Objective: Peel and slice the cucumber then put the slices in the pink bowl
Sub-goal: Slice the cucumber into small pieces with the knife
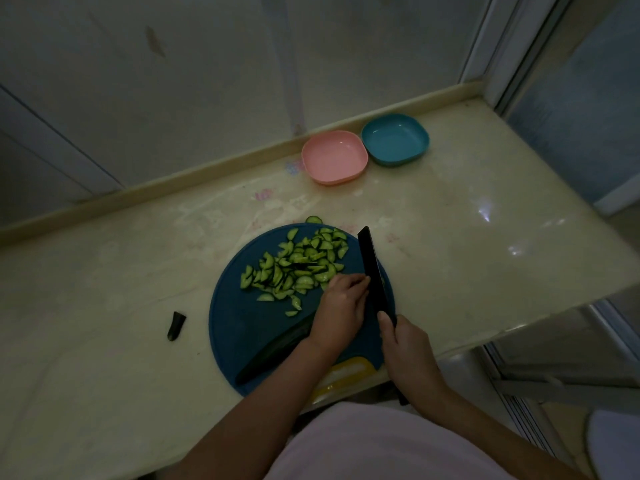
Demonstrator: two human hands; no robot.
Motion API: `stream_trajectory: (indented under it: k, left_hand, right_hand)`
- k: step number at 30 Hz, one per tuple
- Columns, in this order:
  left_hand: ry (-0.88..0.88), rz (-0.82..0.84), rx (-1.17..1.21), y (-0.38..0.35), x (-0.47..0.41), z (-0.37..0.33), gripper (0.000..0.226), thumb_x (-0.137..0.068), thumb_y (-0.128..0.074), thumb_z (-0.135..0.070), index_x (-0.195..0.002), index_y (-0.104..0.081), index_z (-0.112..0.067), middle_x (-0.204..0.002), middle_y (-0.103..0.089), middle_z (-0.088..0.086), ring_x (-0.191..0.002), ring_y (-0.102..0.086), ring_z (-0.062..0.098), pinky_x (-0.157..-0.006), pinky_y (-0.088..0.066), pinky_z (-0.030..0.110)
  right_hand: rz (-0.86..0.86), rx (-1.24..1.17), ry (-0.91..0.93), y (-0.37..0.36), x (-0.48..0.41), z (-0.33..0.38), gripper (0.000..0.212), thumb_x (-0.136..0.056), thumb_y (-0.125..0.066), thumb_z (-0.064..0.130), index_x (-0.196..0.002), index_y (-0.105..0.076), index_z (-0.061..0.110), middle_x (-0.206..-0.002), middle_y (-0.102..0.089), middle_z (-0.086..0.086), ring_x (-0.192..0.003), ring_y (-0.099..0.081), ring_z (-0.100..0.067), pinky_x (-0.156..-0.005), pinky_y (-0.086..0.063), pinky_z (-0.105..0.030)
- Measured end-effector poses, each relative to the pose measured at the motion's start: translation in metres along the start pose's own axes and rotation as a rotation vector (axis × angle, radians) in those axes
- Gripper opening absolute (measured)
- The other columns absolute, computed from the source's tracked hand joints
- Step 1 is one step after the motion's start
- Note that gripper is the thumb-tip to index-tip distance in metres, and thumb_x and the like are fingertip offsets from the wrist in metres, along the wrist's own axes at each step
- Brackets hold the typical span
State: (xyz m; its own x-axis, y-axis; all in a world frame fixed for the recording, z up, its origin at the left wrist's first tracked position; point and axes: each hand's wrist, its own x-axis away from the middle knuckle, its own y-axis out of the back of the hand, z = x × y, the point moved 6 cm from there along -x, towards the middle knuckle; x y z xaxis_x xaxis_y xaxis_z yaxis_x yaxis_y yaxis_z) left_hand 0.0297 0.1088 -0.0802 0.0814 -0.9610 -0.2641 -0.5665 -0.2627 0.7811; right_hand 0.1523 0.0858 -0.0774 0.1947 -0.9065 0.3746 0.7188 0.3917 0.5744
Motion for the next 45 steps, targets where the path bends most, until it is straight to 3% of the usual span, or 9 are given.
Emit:
stream_trajectory:
  k: [11,22,27,35,45]
  left_hand:
    - [0.078,-0.01,0.03,0.004,0.0,0.002,0.019,-0.08,-0.062,-0.009,-0.095,-0.07,0.0,-0.091,-0.067,0.012,-0.087,-0.062,0.027,-0.083,-0.038,0.02]
    - [0.06,0.036,0.024,0.005,-0.001,0.002,0.022,-0.081,-0.061,-0.009,-0.099,-0.07,-0.001,-0.096,-0.069,0.012,-0.091,-0.062,0.026,-0.083,-0.038,0.018]
    - [0.026,0.065,0.037,0.011,0.001,0.004,0.028,-0.085,-0.062,-0.007,-0.113,-0.066,-0.005,-0.107,-0.066,0.01,-0.101,-0.059,0.025,-0.088,-0.038,0.021]
    - [0.033,0.058,0.019,0.011,0.002,0.003,0.026,-0.081,-0.063,-0.009,-0.105,-0.069,-0.002,-0.1,-0.07,0.011,-0.093,-0.063,0.027,-0.086,-0.036,0.018]
    - [0.028,0.043,0.018,0.009,0.004,0.003,0.025,-0.08,-0.062,-0.011,-0.101,-0.07,0.0,-0.098,-0.07,0.012,-0.088,-0.064,0.026,-0.085,-0.038,0.019]
  right_hand:
    - [-0.001,-0.085,-0.003,0.007,0.007,0.005,0.041,-0.098,-0.032,0.04,-0.072,-0.048,0.012,-0.074,-0.059,-0.012,-0.067,-0.054,-0.021,-0.063,-0.041,-0.034]
    - [0.03,0.007,0.01,-0.003,-0.003,0.003,0.041,-0.099,-0.029,0.038,-0.07,-0.044,0.014,-0.066,-0.05,-0.002,-0.057,-0.044,-0.009,-0.05,-0.03,-0.021]
    - [0.026,-0.023,-0.001,-0.004,-0.003,0.0,0.041,-0.099,-0.029,0.039,-0.067,-0.042,0.016,-0.065,-0.05,-0.002,-0.057,-0.045,-0.011,-0.052,-0.032,-0.023]
    - [0.004,-0.08,0.008,0.006,0.01,0.005,0.042,-0.098,-0.032,0.039,-0.071,-0.047,0.01,-0.075,-0.06,-0.016,-0.068,-0.055,-0.024,-0.062,-0.042,-0.034]
    - [0.015,-0.041,0.017,0.007,0.011,0.008,0.042,-0.098,-0.03,0.04,-0.074,-0.047,0.011,-0.074,-0.058,-0.011,-0.068,-0.055,-0.021,-0.06,-0.04,-0.032]
